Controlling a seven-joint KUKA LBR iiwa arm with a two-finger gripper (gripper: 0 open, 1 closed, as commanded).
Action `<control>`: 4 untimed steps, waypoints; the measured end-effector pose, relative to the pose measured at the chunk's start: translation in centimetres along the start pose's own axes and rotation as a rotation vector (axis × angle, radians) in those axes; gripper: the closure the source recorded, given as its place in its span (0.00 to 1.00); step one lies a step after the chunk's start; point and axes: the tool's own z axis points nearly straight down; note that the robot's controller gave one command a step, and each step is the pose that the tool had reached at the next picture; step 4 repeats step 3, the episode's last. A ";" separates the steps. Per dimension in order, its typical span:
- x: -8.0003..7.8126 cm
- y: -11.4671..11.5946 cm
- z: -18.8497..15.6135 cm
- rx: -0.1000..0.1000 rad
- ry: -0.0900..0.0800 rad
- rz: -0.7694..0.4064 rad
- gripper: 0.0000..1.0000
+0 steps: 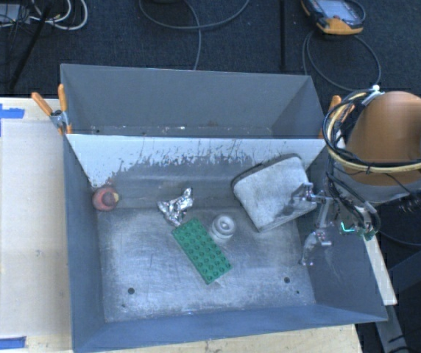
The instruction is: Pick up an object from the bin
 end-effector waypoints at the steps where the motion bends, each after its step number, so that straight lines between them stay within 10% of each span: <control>1: -8.1 9.6 12.3 0.001 -0.015 0.069 0.00; 2: -8.1 9.5 11.7 0.000 -0.016 0.069 1.00; 3: -7.2 8.5 -1.5 0.002 -0.017 -0.002 1.00; 4: -7.2 8.5 -1.5 0.002 -0.017 -0.002 1.00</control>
Offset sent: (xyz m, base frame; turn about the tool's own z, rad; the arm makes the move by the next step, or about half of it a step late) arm 0.0767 0.0937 -0.1237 0.0729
